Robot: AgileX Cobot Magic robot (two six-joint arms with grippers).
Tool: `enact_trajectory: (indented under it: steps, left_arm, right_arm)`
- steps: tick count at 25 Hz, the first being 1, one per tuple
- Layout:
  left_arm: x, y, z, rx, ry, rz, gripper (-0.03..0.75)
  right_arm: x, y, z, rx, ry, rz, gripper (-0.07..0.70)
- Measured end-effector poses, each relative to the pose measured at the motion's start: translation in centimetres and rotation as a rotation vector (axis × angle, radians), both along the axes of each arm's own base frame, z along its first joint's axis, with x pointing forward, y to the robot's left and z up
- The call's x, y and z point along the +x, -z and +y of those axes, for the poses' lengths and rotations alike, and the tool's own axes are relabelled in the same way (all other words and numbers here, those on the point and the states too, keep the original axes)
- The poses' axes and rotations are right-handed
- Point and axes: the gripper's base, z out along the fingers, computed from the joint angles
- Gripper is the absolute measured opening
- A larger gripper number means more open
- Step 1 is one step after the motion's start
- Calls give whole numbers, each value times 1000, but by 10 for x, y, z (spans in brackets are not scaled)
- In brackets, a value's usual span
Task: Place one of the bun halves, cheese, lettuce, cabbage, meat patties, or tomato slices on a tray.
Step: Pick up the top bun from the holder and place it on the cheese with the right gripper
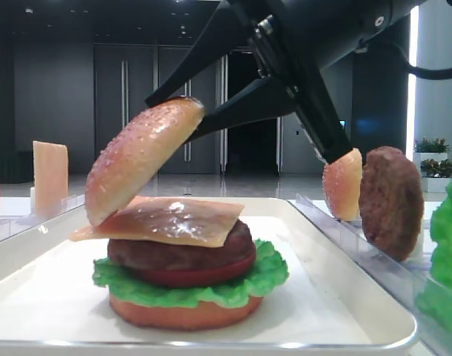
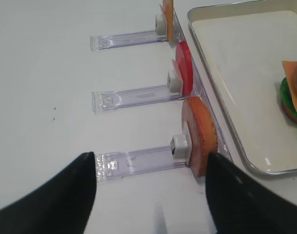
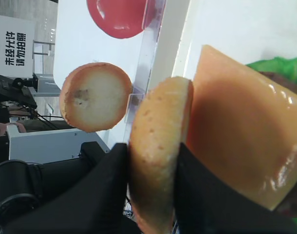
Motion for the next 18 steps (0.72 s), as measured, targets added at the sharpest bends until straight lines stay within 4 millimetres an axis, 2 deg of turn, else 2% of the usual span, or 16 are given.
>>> enact_trajectory:
  steps: [18]
  left_arm:
    - [0, 0, 0, 0, 0, 0, 535]
  right_arm:
    - [0, 0, 0, 1, 0, 1, 230]
